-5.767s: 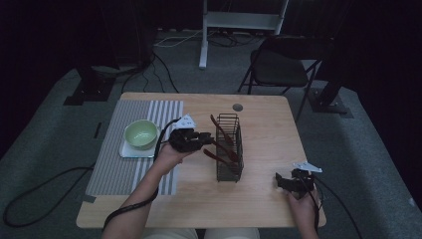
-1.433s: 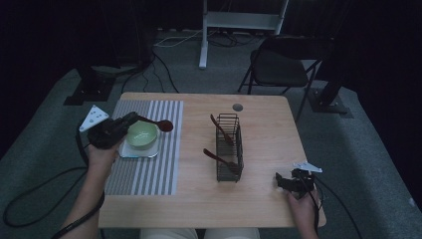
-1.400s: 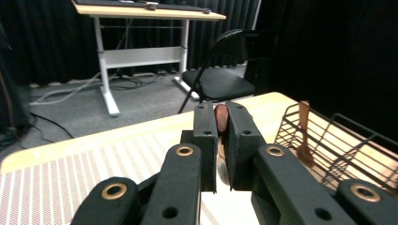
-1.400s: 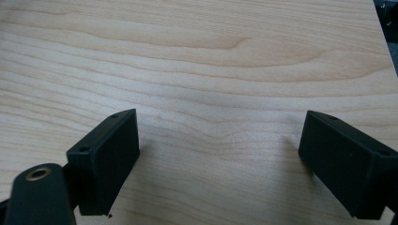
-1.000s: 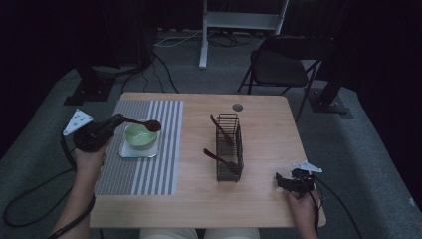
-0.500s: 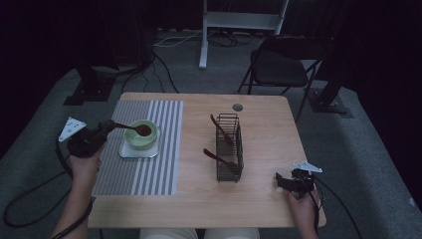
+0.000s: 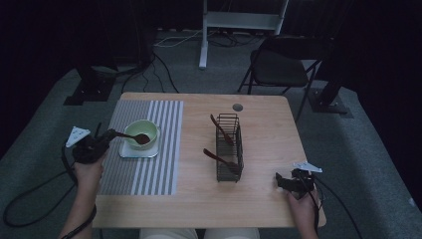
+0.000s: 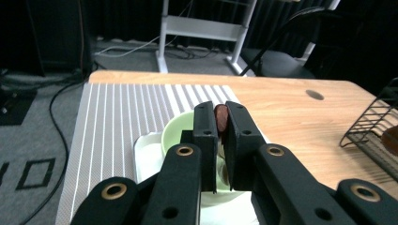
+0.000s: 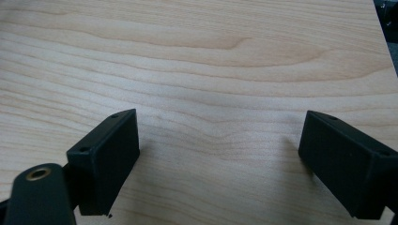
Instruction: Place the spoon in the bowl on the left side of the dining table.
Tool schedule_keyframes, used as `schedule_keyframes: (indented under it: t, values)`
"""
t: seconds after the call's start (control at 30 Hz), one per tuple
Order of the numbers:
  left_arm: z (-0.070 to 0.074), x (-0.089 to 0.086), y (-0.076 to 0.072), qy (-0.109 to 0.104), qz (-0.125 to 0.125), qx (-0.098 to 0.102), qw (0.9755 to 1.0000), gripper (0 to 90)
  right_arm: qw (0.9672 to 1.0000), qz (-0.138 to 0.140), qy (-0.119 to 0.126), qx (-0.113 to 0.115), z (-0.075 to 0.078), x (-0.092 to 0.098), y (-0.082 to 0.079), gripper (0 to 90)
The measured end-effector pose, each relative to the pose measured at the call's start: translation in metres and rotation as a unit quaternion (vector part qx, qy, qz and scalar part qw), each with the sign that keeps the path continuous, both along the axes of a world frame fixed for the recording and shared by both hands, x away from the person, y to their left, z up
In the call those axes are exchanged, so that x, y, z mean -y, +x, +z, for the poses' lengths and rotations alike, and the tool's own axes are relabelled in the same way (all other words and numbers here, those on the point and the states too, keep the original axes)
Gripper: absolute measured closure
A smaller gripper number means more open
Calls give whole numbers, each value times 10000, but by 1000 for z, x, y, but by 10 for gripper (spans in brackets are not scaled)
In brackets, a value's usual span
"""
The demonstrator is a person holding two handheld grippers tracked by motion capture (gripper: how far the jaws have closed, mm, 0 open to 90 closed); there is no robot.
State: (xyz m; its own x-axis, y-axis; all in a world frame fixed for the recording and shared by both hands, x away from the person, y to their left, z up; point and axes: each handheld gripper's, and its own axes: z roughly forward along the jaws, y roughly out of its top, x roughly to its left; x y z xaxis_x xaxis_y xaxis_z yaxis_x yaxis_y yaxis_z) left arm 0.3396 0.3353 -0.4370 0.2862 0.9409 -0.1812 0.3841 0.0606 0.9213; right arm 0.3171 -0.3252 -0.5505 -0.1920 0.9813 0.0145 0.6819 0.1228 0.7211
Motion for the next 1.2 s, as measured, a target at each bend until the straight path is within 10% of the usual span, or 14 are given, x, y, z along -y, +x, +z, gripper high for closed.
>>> schedule_keyframes:
  t: [0.73, 1.2]
  values:
    - [-26, -4, 10, -90, 173, -683, 9975, 812, 10000, 0, 1, 0, 0, 0, 0, 121]
    - [-34, -6, 4, 171, 268, -770, 9965, 692, 10000, 4, 2, 2, 0, 0, 0, 122]
